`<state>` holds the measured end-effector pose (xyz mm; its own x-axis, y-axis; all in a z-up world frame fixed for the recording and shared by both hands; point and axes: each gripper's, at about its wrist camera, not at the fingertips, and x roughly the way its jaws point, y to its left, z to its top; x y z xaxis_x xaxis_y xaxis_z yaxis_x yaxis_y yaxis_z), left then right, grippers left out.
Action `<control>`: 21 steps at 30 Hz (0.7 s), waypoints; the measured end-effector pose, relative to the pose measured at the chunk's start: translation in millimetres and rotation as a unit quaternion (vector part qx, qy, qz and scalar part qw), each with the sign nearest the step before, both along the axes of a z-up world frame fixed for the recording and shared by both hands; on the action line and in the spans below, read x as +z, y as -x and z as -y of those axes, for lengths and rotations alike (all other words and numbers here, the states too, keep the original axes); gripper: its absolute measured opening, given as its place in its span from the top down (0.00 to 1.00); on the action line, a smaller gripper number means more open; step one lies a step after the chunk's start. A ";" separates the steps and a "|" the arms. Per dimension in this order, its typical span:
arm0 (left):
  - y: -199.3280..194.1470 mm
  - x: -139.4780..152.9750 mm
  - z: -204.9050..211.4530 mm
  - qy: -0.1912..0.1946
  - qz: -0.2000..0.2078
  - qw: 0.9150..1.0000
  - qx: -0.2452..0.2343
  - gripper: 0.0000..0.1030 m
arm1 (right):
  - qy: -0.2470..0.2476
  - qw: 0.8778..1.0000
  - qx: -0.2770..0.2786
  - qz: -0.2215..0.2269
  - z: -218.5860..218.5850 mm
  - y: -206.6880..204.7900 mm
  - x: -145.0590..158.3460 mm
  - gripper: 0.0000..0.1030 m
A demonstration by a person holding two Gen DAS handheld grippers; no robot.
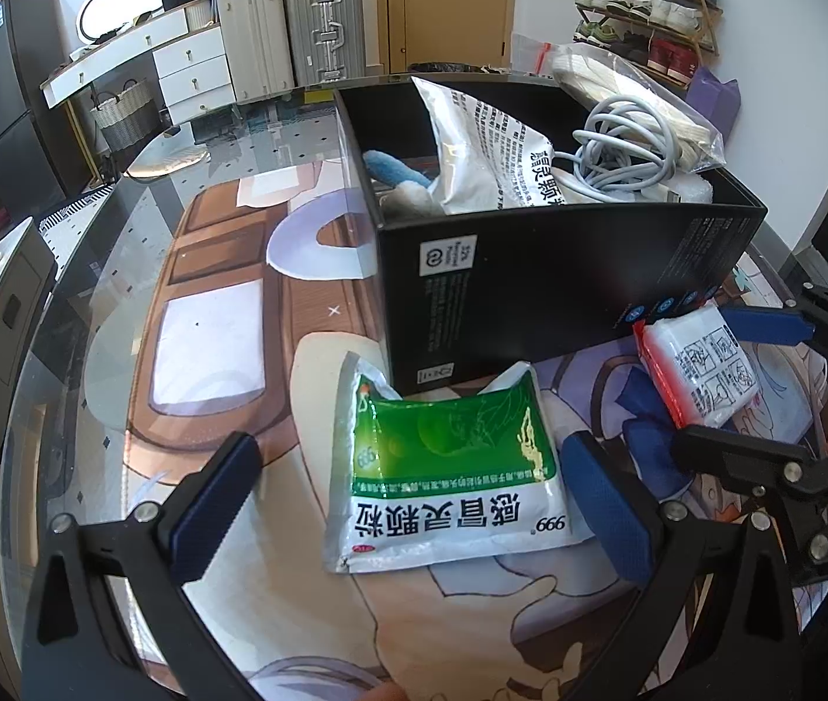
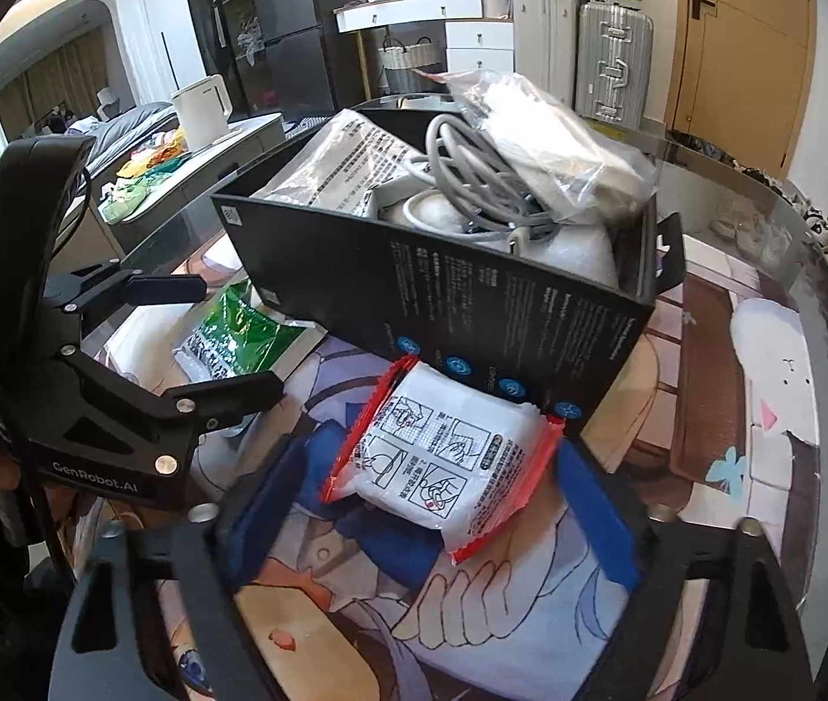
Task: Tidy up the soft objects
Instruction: 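Close left gripper on the green-printed packet while right gripper closes on the red-edged packet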
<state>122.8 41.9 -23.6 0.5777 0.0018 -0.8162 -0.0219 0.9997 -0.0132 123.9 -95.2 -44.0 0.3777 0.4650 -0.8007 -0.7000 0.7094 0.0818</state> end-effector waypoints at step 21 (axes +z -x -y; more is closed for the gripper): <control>11.0 4.2 8.3 0.001 0.015 0.999 -0.042 0.32 | -0.008 1.000 0.020 0.011 1.9 7.1 5.3 0.38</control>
